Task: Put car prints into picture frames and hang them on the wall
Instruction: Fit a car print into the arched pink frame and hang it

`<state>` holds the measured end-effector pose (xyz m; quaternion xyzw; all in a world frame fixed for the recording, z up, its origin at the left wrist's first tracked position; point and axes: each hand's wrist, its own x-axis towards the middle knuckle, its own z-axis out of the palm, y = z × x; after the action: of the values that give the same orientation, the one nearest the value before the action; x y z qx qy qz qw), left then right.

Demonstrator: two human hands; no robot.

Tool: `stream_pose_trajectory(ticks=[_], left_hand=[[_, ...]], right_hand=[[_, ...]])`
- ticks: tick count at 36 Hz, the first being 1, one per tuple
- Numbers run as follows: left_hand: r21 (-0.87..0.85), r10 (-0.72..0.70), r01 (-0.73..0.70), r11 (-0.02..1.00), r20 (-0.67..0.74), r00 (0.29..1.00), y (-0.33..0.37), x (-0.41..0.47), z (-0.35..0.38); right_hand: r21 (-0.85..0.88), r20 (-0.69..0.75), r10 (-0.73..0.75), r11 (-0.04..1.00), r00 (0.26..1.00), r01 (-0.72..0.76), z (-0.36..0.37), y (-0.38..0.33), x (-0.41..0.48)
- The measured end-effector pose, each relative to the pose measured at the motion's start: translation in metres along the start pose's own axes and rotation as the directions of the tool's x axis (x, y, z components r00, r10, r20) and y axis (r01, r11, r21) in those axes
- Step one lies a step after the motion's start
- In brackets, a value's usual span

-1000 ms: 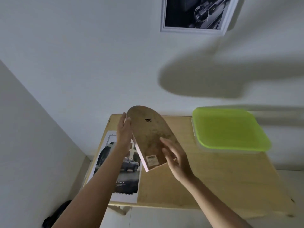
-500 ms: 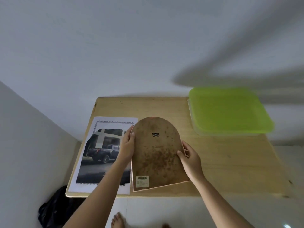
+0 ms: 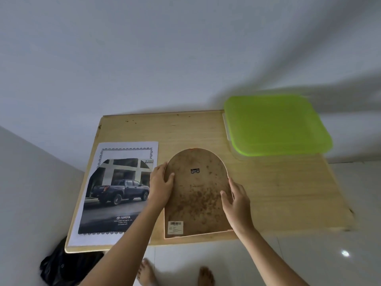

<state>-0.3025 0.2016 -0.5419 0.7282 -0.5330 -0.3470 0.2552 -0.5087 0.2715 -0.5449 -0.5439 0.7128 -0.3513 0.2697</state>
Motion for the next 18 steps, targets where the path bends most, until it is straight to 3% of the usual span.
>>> stream_pose_trajectory(ticks=[9,13,18], left_hand=[[0.123,0.11,-0.111,0.986,0.015,0.994,-0.009,-0.024,-0.005],[0.194,0.18,-0.189,0.963,0.067,0.981,-0.026,-0.059,-0.007],[0.354,0.175,-0.246,0.902,0.222,0.959,-0.043,-0.093,-0.007]], right_hand=[[-0.133,0.057,0.004,0.991,0.998,0.003,0.004,-0.006,0.003],[-0.193,0.149,-0.112,0.971,0.983,0.14,0.012,-0.024,0.029],[-0.214,0.317,-0.285,0.908,0.904,0.361,0.037,-0.05,0.085]])
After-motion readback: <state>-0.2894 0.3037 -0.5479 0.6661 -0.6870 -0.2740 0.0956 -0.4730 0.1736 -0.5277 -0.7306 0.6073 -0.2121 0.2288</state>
